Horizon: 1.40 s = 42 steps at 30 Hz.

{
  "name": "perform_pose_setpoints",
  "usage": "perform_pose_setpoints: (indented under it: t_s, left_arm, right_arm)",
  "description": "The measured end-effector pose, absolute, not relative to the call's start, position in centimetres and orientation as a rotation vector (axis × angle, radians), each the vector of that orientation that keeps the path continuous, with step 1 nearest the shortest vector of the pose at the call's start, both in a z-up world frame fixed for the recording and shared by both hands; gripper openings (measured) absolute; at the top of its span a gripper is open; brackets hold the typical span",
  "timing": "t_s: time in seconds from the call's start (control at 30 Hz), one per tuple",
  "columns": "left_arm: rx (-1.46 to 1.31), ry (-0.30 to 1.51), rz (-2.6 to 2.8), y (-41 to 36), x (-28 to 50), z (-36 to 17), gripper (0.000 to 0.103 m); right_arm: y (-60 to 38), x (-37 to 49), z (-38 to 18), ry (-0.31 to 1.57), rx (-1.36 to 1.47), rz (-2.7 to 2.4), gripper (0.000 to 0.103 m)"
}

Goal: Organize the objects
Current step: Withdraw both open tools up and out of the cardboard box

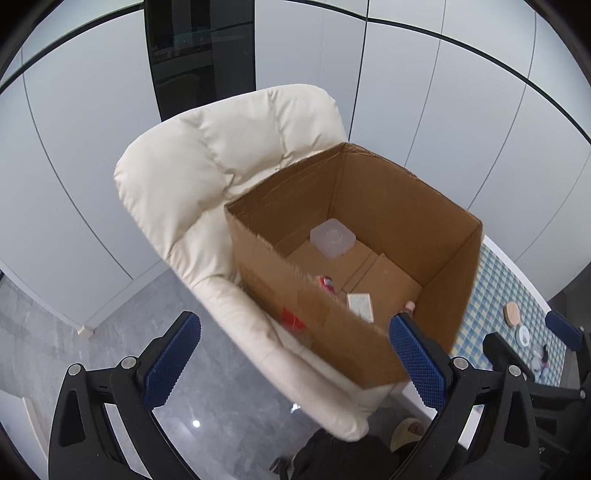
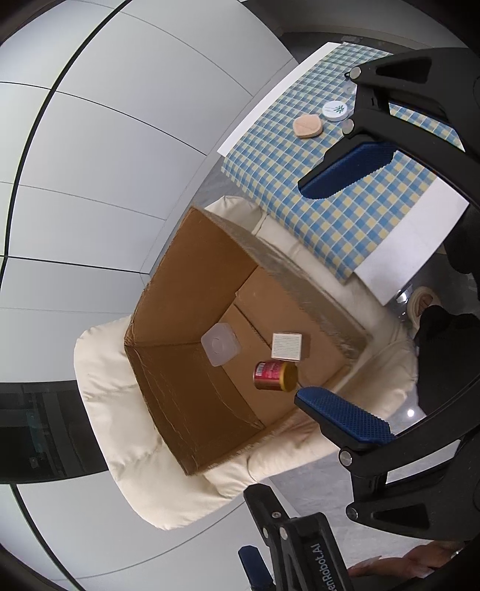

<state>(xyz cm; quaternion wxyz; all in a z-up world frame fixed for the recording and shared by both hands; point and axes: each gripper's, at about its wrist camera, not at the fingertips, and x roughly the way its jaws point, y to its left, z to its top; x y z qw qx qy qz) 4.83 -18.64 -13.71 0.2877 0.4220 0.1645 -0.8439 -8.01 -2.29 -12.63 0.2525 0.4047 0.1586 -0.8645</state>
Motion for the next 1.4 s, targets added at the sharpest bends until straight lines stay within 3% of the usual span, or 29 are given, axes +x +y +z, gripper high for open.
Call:
perform_pose_setpoints:
  t_s: [0.2, 0.6, 0.77, 1.4]
  left_arm:
    - [1.160, 0.479, -2.287, -16.4, 8.3, -13.1, 0.102]
    - [1.151, 0.330, -2.292, -11.3, 14.5, -11.8, 0.102]
    - [1.134, 0.363, -2.311, -10.3, 16.6, -11.7, 0.102]
    - [1.172, 0.275, -2.385, -5.4, 19.4, -12.8, 0.102]
  right_arm:
    - [0.2, -4.9, -11.6, 0.407, 1.110, -2.337, 0.103]
    - [5.5, 1.8, -10.0, 0.333, 1.156, -2.330, 0.103]
    - [7.6, 4.2, -10.0, 0.293, 1.182, -2.305, 0.103]
    - [11.5, 11.4, -11.0, 0.256, 1.119, -2.342, 0.103]
